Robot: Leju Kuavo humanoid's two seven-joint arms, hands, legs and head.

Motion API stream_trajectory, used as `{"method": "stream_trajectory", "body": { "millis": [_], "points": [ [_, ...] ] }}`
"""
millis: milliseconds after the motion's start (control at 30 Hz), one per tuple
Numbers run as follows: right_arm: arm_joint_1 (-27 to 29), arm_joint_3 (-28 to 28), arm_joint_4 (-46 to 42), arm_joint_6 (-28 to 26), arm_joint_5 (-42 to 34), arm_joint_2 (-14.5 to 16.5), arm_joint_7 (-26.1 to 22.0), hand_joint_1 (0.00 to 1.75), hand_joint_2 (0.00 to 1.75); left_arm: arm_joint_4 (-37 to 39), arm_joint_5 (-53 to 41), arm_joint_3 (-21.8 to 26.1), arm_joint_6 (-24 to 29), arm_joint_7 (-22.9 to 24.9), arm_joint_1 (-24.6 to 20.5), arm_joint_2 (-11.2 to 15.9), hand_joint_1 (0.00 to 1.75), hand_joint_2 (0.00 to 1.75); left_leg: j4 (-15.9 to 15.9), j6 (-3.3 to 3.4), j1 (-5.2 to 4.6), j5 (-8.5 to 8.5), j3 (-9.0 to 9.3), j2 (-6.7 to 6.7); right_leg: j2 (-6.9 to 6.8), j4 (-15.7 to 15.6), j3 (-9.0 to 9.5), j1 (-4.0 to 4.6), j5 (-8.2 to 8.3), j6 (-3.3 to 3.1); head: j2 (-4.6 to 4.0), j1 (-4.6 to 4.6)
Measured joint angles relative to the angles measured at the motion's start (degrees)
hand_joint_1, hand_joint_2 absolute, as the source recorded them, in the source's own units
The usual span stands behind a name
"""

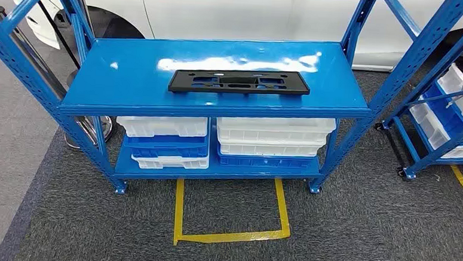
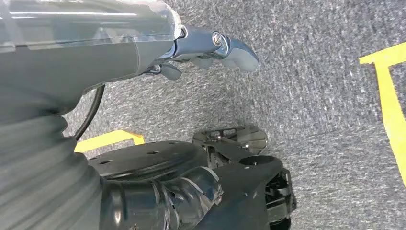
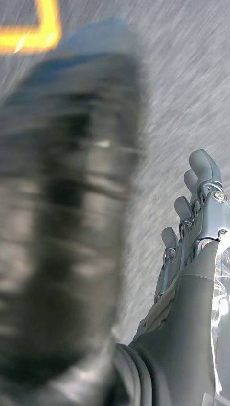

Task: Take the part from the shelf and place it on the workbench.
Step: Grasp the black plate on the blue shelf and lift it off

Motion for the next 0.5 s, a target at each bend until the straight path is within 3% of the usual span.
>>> {"method": "stream_trajectory", "body": {
  "millis": [267, 500],
  "points": [
    [1.28, 4.88, -11.22, -3.24, -1.28, 0.95, -4.64, 0.0, 0.0, 1.29, 4.21, -5.44, 1.59, -1.45, -1.04, -0.45, 0.0, 1.75, 0.0, 0.0, 0.0, 0.0, -0.01, 0.0, -0.01, 0.01, 0.0, 0.0, 0.0, 0.0, 0.0, -0.01],
    [2.19, 14.19, -21.15, -6.2, -0.86, 0.98, -7.09, 0.0, 0.0, 2.14, 7.27, -10.09, 2.62, -2.7, -1.88, -0.74, 0.0, 1.75, 0.01, 0.0, 0.0, 0.02, 0.12, -0.01, 0.0, 0.01, 0.0, 0.0, 0.01, 0.0, 0.0, -0.01]
  ]
}}
